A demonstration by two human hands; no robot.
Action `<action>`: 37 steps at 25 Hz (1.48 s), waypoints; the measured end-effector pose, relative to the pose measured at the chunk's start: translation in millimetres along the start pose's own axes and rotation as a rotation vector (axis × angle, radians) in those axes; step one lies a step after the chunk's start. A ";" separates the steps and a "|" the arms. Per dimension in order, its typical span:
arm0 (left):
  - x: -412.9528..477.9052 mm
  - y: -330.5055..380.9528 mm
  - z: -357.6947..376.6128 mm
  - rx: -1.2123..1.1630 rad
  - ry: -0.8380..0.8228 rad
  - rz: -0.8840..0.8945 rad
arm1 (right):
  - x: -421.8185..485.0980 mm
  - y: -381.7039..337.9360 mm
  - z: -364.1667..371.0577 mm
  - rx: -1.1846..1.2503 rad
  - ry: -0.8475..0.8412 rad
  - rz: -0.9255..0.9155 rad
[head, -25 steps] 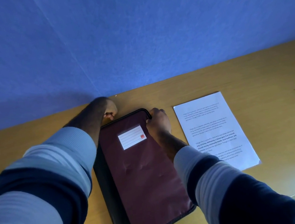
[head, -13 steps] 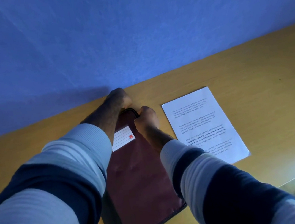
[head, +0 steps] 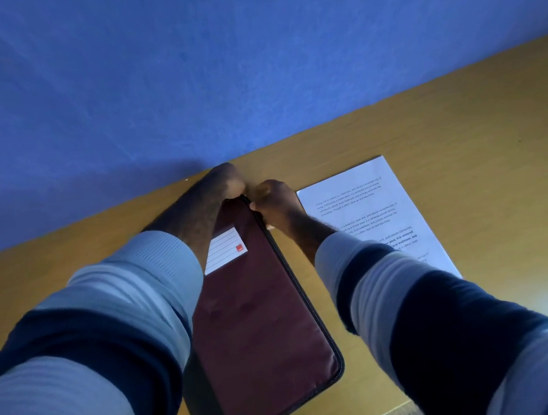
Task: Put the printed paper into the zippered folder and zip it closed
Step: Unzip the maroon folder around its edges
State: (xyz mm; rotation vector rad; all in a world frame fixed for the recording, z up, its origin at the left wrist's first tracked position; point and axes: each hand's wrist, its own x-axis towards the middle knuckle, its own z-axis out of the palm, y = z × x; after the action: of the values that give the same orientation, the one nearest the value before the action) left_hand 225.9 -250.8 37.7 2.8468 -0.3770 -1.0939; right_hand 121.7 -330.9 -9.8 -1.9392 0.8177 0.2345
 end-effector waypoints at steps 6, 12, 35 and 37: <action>3.3 -18.4 -11.0 -0.060 -0.097 0.110 | 22.5 -13.1 -5.7 -0.223 -0.121 -0.157; 7.7 -23.0 -4.3 -0.016 -0.025 0.208 | 25.9 -9.9 -9.5 -0.437 -0.137 -0.291; -3.3 -16.9 16.7 -0.081 0.144 0.212 | -50.9 74.5 -20.9 -0.639 0.010 -0.571; -5.5 -16.9 19.7 -0.087 0.163 0.206 | -60.6 83.5 -21.8 -0.624 0.001 -0.566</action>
State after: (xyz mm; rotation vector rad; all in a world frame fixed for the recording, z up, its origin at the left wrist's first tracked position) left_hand 212.3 -232.6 24.1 2.7220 -0.5786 -0.8154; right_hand 19.3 -347.0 -29.4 -2.6648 0.1624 0.1511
